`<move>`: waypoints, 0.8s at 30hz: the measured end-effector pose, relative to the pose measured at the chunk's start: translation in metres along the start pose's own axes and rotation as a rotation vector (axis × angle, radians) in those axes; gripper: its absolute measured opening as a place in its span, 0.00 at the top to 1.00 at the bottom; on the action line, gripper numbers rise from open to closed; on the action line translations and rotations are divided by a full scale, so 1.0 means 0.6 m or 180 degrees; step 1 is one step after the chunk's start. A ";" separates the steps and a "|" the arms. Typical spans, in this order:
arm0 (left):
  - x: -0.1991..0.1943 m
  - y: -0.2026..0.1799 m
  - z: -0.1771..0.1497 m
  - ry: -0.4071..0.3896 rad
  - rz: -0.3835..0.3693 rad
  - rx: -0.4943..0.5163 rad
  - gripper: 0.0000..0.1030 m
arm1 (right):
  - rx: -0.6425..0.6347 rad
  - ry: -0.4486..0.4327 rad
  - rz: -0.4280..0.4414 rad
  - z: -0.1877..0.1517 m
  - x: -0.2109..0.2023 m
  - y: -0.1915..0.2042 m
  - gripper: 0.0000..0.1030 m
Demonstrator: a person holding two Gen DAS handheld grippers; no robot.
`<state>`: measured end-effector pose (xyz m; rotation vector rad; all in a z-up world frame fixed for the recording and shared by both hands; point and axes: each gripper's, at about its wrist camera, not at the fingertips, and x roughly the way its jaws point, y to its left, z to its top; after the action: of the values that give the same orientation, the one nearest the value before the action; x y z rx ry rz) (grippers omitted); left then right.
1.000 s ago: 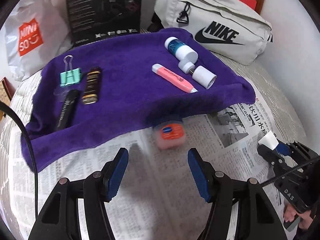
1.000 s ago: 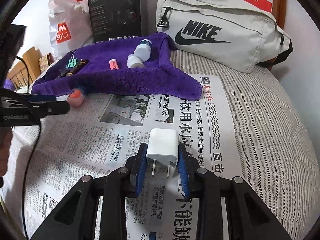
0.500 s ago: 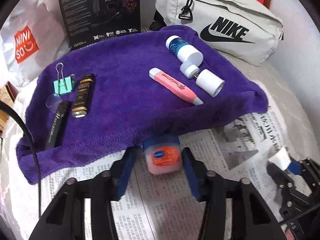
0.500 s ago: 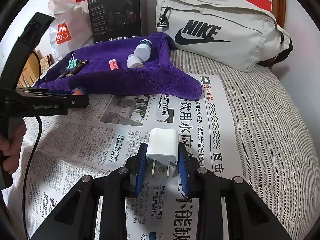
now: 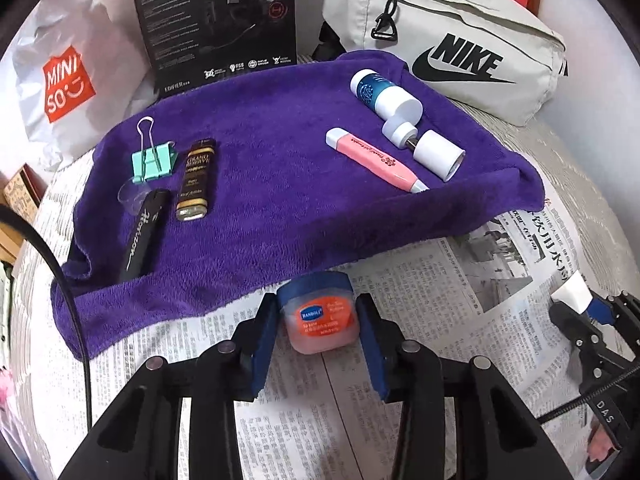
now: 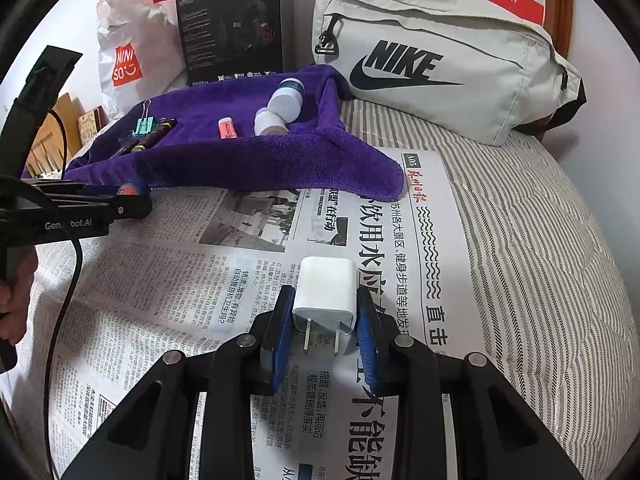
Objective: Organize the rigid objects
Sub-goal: 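Close the left tool on the Vaseline jar and lift it, then carry the Vaseline jar and charger plug onto the purple towel with both tools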
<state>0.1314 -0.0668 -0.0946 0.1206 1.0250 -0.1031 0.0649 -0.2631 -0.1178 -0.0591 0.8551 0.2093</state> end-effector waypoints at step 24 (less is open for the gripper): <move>-0.044 0.070 -0.056 0.0030 -0.0043 -0.0123 0.66 | -0.0026 -0.0006 -0.0024 0.000 -0.003 0.003 0.72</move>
<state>0.0954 -0.0192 -0.0874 0.0790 1.0370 -0.0950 0.0636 -0.2616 -0.1165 -0.0695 0.8520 0.2057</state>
